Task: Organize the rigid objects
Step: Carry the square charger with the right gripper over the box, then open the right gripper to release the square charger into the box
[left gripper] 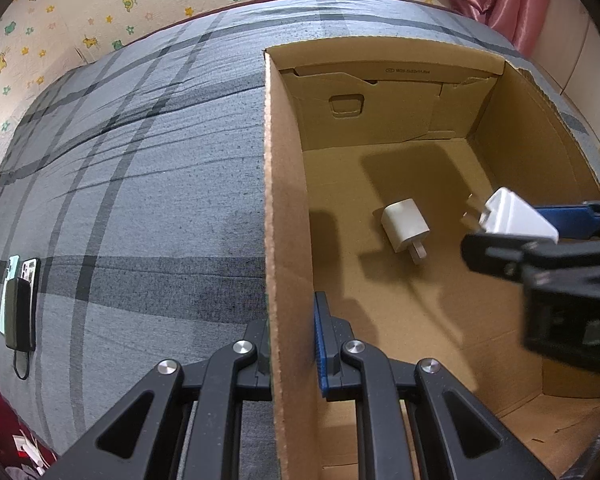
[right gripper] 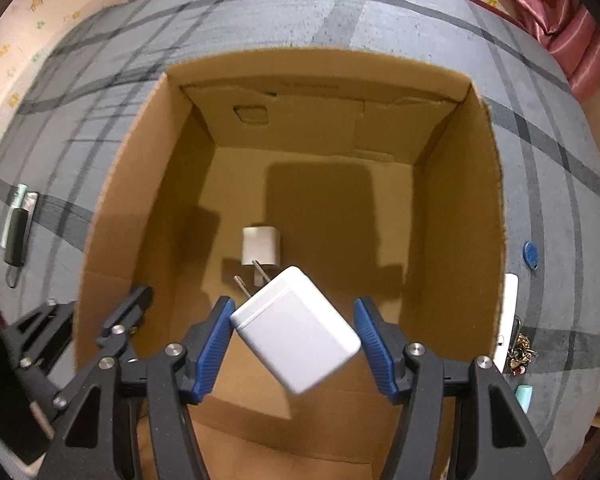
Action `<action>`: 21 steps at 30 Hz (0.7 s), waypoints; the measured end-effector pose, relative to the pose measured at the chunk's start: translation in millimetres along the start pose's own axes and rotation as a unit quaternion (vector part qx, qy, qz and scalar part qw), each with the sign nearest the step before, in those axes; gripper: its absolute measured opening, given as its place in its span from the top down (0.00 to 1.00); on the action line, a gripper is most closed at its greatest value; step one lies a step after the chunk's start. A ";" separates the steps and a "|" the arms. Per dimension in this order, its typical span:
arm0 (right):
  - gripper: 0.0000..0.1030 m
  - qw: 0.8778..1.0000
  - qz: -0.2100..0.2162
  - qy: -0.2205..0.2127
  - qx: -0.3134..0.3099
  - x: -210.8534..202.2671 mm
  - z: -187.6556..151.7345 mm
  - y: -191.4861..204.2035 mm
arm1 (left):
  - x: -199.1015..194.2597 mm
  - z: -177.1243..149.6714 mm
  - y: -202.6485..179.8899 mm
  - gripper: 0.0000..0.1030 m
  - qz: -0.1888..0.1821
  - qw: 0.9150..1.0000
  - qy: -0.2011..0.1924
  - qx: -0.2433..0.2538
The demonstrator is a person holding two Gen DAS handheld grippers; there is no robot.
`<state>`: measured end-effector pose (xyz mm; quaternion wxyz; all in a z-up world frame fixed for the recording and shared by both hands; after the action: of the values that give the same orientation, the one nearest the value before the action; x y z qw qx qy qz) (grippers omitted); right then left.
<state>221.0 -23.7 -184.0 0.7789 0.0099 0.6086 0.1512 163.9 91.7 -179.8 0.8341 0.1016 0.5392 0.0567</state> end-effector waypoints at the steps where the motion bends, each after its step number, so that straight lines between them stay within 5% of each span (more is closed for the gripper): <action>1: 0.36 1.000 0.000 0.005 0.002 4.7 -0.8 -0.1 | 0.5 -0.1 0.1 0.86 0.000 1.000 0.000 0.000; 21: 0.36 0.999 -0.021 0.039 0.004 43.0 -11.4 2.8 | 0.4 -0.2 0.2 0.86 0.002 1.000 0.000 -0.001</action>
<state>218.7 -12.4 -227.0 0.7575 -0.0062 0.6391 0.1328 164.0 92.0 -180.2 0.8341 0.1016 0.5389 0.0585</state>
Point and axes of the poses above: each gripper's, at about its wrist camera, not at the fingertips, and x roughly the way its jaws point, y to its left, z to its top, the point moved 1 cm from there along x, roughly the way its jaws point, and after that the axes turned 9 degrees about z, right-handed, at the moved point
